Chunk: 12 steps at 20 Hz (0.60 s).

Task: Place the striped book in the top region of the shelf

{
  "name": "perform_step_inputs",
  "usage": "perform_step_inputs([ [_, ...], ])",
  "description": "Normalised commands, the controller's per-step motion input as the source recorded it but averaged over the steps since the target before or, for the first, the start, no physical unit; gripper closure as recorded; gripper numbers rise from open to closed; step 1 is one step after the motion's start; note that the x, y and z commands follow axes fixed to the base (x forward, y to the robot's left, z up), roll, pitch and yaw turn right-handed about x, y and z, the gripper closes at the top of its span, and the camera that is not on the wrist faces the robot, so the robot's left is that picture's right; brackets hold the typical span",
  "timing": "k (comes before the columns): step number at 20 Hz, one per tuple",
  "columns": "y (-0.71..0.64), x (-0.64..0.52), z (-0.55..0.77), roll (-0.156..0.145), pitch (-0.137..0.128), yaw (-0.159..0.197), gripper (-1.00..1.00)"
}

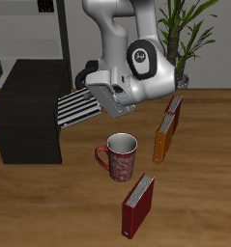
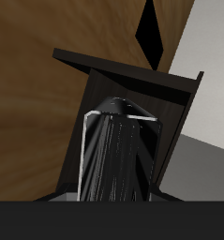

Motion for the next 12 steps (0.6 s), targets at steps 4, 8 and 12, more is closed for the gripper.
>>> perform_step_inputs([
  [4,-0.18,0.08,-0.11,-0.029,0.025,-0.007,1.00],
  [8,-0.17,0.13,-0.19,-0.026,0.028,0.003,1.00],
  [12,-0.15,0.11,-0.10,-0.011,0.036,-0.012,1.00],
])
